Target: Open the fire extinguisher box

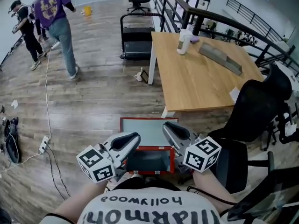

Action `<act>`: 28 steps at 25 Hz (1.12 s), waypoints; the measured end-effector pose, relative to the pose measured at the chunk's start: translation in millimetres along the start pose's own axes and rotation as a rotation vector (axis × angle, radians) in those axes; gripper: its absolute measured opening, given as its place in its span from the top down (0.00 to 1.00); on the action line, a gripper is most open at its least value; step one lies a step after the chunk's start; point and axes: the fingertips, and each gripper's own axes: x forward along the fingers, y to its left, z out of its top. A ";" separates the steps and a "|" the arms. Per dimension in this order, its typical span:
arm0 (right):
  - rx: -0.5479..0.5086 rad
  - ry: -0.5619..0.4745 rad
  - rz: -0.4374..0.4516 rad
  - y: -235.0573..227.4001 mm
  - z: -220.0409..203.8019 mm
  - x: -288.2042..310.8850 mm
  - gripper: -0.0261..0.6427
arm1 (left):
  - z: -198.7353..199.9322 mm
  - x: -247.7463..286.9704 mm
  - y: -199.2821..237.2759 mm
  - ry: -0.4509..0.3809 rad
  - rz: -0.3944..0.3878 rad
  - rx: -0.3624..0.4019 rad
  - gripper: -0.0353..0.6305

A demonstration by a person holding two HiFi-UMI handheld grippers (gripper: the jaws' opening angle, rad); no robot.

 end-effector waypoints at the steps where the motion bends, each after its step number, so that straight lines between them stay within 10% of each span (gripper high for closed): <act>1: -0.003 0.003 -0.002 1.5 -0.4 -3.7 0.89 | -2.0 -0.8 -3.9 0.013 0.001 0.026 0.90; 14: -0.065 0.176 -0.089 -9.3 -84.2 -20.1 0.89 | -69.8 -9.0 9.1 0.111 0.072 0.061 0.90; 28: 0.017 0.133 0.003 0.2 -83.7 -14.8 0.93 | -63.9 2.6 12.4 0.099 0.089 0.031 0.90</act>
